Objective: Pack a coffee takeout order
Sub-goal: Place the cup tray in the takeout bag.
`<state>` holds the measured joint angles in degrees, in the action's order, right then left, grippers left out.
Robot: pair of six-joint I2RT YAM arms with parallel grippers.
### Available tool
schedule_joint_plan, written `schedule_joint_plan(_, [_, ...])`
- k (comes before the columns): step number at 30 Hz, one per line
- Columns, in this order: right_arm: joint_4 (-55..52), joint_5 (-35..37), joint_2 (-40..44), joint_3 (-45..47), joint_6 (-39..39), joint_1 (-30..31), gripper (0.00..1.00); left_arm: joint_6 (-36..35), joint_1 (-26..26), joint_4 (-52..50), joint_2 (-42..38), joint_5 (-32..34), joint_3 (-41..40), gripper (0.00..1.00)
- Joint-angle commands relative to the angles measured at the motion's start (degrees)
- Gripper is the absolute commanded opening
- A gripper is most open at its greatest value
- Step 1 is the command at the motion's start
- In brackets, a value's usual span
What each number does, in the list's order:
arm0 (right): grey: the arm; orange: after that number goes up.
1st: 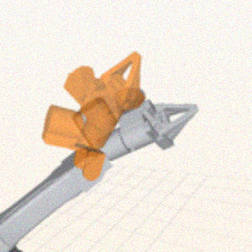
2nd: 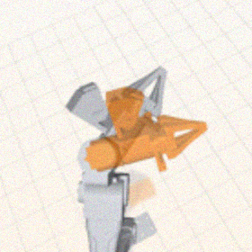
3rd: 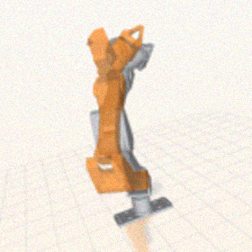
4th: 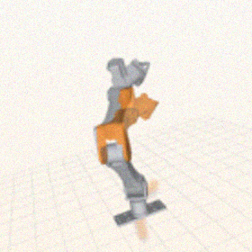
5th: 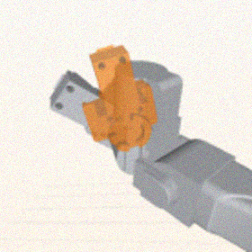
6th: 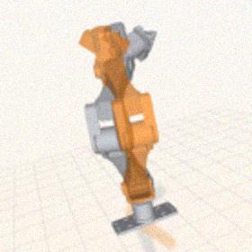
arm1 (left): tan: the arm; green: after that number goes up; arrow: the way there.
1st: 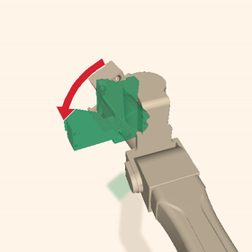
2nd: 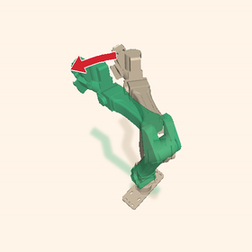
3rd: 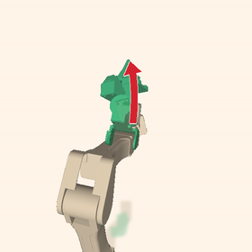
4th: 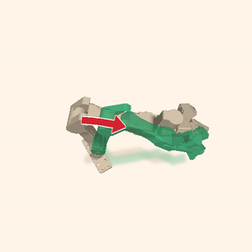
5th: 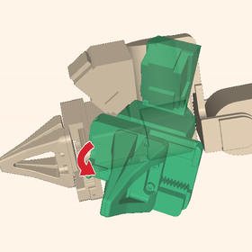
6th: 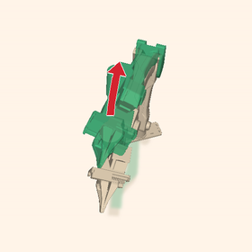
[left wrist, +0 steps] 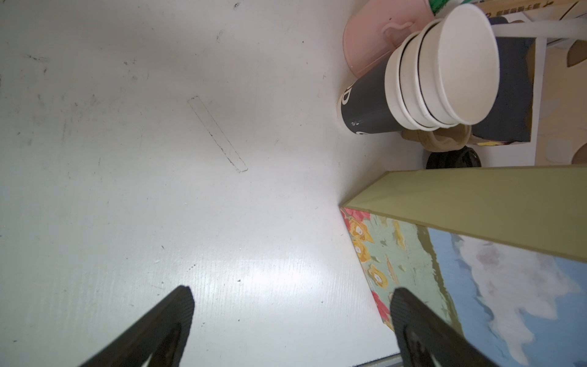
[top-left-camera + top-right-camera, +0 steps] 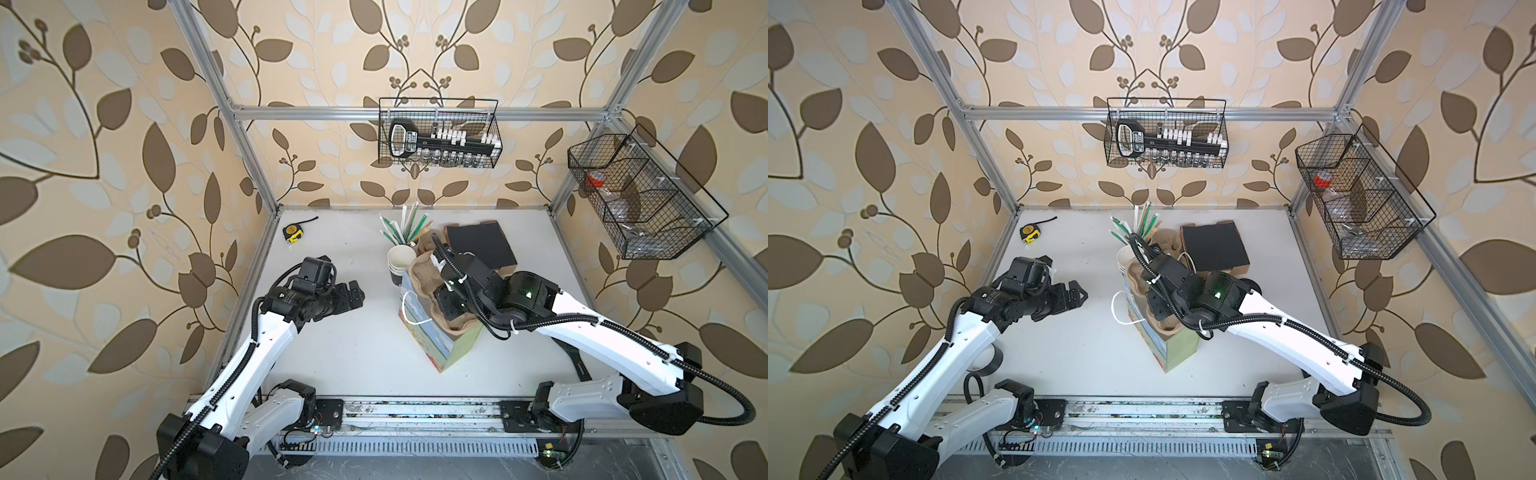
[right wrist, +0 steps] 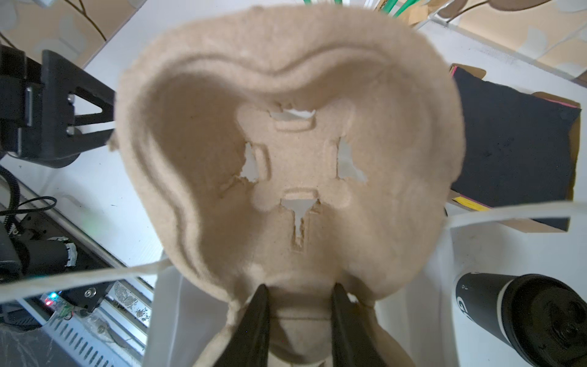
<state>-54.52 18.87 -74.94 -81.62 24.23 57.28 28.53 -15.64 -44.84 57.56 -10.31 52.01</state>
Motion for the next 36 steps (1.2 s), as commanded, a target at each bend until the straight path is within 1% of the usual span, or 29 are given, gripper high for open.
schedule_joint_plan(1, [1.7,-1.1,2.5,2.3,-2.2,0.2,0.29,-1.3,0.7,-0.7,0.0,-0.1,2.7,0.99])
schedule_joint_plan(8, [1.9,-3.9,1.0,6.2,-2.7,-2.0,0.29,-1.3,0.7,-0.7,0.0,-0.2,2.7,0.99])
schedule_joint_plan(11, [1.9,-6.5,0.1,6.9,-3.1,-3.6,0.29,-1.4,0.7,-0.7,0.0,-0.1,2.8,0.99])
schedule_joint_plan(21, [-0.4,-6.6,-4.0,5.8,-4.3,-3.7,0.29,-1.4,0.7,-0.8,0.0,-0.1,2.9,0.99])
schedule_joint_plan(27, [-2.5,-3.6,-7.0,4.5,-3.9,-2.4,0.30,-1.5,0.7,-0.8,-0.1,0.0,2.9,0.99])
schedule_joint_plan(32, [0.0,-5.4,-8.0,6.4,-4.1,-2.7,0.31,-1.5,0.7,-0.8,-0.2,0.0,2.9,0.99])
schedule_joint_plan(36, [0.2,-6.0,-10.5,6.9,-4.2,-3.3,0.32,-1.5,0.7,-0.8,-0.2,-0.1,2.9,0.99])
